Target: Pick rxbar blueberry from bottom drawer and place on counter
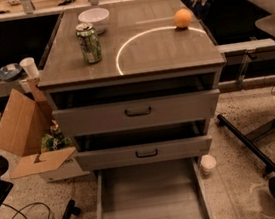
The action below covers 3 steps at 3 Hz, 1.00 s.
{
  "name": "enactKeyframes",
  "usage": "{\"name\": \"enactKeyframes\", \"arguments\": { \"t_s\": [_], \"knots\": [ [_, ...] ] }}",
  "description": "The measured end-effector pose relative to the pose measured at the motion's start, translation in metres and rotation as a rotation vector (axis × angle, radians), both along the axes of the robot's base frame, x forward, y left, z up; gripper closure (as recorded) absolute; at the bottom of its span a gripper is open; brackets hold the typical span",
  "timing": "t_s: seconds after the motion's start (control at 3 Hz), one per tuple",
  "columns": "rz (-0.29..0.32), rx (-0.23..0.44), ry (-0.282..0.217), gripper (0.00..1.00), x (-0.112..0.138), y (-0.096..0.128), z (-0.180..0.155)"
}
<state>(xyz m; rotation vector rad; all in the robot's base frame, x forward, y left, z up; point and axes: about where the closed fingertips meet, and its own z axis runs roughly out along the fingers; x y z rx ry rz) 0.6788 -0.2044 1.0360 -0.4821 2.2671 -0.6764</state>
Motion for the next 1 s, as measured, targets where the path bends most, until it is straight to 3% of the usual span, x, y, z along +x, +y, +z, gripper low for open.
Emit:
{"name": "enactKeyframes", "arguments": {
  "t_s": [0.33,0.67,1.0],
  "knots": [
    [0.055,0.072,-0.033,1.00,0.027,0.008,-0.006],
    [0.103,0.148,-0.009,1.00,0.055,0.020,-0.038],
    [0.134,0.223,0.069,1.00,0.079,0.028,-0.088]
  ]
}}
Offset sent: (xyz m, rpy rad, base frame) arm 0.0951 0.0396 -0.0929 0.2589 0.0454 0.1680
